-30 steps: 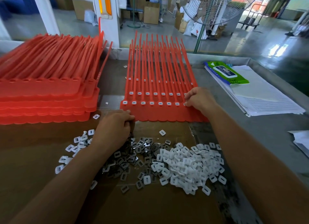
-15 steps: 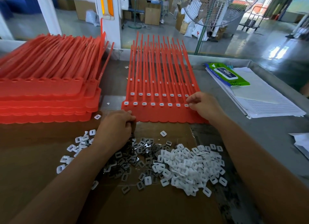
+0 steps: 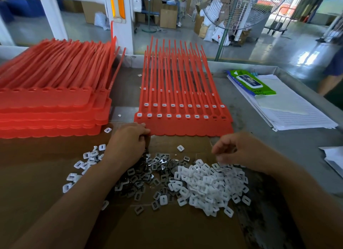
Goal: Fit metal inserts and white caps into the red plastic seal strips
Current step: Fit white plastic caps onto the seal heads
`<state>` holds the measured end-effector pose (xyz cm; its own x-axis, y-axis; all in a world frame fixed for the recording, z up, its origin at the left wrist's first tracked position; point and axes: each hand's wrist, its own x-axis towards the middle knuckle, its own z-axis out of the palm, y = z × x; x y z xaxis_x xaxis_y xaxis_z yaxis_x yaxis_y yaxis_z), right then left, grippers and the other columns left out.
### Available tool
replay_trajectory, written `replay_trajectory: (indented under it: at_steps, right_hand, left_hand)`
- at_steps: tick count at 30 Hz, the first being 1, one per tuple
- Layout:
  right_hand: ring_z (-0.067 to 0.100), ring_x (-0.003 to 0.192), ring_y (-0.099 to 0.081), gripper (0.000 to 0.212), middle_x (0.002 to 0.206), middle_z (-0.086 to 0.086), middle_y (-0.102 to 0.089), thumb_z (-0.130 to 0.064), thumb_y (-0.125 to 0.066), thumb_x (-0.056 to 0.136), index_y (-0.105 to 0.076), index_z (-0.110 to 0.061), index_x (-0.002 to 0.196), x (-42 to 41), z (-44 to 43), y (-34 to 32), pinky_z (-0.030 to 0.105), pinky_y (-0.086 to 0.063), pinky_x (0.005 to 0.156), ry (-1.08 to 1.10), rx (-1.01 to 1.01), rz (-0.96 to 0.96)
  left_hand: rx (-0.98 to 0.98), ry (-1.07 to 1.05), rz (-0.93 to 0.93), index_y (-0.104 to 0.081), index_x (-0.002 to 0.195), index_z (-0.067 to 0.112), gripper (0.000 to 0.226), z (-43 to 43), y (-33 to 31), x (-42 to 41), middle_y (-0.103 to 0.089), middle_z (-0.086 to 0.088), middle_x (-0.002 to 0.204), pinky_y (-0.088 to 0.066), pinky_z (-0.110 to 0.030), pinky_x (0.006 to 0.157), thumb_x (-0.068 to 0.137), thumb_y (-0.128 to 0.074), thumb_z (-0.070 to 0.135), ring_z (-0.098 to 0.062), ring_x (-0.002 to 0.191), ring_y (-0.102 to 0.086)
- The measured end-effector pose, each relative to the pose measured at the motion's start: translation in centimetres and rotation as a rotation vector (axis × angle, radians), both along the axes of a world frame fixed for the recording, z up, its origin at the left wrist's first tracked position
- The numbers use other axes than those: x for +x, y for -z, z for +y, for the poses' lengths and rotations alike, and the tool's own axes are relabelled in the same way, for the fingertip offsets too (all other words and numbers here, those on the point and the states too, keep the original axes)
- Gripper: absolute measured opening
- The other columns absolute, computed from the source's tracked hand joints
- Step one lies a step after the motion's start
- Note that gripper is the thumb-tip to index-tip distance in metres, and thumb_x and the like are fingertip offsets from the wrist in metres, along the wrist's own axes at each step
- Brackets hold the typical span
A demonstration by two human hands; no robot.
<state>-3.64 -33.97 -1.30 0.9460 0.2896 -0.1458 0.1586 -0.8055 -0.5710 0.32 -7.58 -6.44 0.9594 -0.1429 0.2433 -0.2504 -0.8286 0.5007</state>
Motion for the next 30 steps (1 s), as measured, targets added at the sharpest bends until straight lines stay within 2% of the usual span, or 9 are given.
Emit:
replay_trajectory:
  at_steps: [4, 10, 14, 17, 21, 26, 30]
  right_hand:
    - [-0.009, 0.063, -0.058, 0.025, 0.068, -0.023, -0.065, -0.020, -0.078, 0.070, -0.063, -0.040, 0.070, -0.84, 0.26, 0.22, 0.004, -0.042, 0.057, -0.025, -0.015, 0.072]
    - [-0.007, 0.065, -0.061, 0.020, 0.068, -0.030, -0.063, -0.019, -0.075, 0.075, -0.063, -0.035, 0.072, -0.80, 0.71, 0.71, 0.009, -0.048, 0.061, -0.021, -0.003, 0.122]
    - [-0.007, 0.063, -0.060, 0.017, 0.066, -0.019, -0.066, -0.016, -0.070, 0.079, -0.065, -0.031, 0.073, -0.87, 0.76, 0.72, 0.006, -0.043, 0.057, -0.013, 0.033, 0.110]
    - [-0.009, 0.061, -0.057, 0.018, 0.064, -0.019, -0.064, -0.018, -0.068, 0.081, -0.064, -0.032, 0.071, -0.84, 0.81, 0.76, 0.005, -0.041, 0.056, -0.011, 0.025, 0.081]
    - [-0.008, 0.058, -0.058, 0.018, 0.063, -0.023, -0.064, -0.016, -0.066, 0.082, -0.064, -0.031, 0.071, -0.92, 0.82, 0.71, 0.007, -0.043, 0.055, 0.014, 0.096, 0.071]
    - [-0.003, 0.059, -0.058, 0.019, 0.063, -0.011, -0.065, -0.010, -0.069, 0.079, -0.065, -0.026, 0.069, -0.98, 0.81, 0.65, 0.010, -0.046, 0.058, 0.096, 0.232, -0.015]
    - [-0.001, 0.058, -0.059, 0.018, 0.063, -0.009, -0.067, -0.009, -0.068, 0.079, -0.065, -0.026, 0.070, -0.76, 0.72, 0.45, 0.012, -0.046, 0.056, 0.137, 0.273, -0.059]
  left_hand:
    - [0.007, 0.001, 0.006, -0.063, 0.113, 0.012, 0.035, -0.01, 0.02, 0.01, -0.055, -0.004, 0.128, -0.029, -0.030, 0.107, 0.083, -0.048, 0.001, -0.018, 0.122, -0.046]
    - [0.005, 0.001, 0.009, -0.062, 0.113, 0.012, 0.035, 0.04, 0.02, -0.09, -0.055, -0.004, 0.128, -0.029, -0.034, 0.108, 0.083, -0.047, 0.000, -0.019, 0.122, -0.046]
    - [-0.004, 0.000, -0.005, -0.063, 0.112, 0.010, 0.035, 0.00, 0.08, -0.04, -0.056, -0.006, 0.126, -0.030, -0.031, 0.106, 0.083, -0.047, 0.000, -0.019, 0.120, -0.048]
    - [-0.013, -0.004, -0.006, -0.064, 0.111, 0.010, 0.034, 0.07, 0.15, -0.06, -0.057, -0.005, 0.126, -0.030, -0.031, 0.105, 0.083, -0.047, 0.000, -0.019, 0.120, -0.048]
    - [-0.010, 0.001, -0.012, -0.064, 0.110, 0.010, 0.034, 0.05, 0.13, -0.05, -0.057, -0.006, 0.125, -0.032, -0.034, 0.105, 0.082, -0.048, -0.001, -0.020, 0.118, -0.049]
    - [-0.009, 0.005, -0.014, -0.065, 0.109, 0.009, 0.033, 0.10, 0.09, -0.05, -0.058, -0.007, 0.124, -0.032, -0.033, 0.103, 0.082, -0.049, -0.001, -0.021, 0.117, -0.050]
    - [0.007, 0.012, -0.020, -0.065, 0.109, 0.010, 0.033, 0.11, 0.04, -0.07, -0.058, -0.007, 0.124, -0.031, -0.030, 0.102, 0.082, -0.049, 0.001, -0.021, 0.117, -0.050]
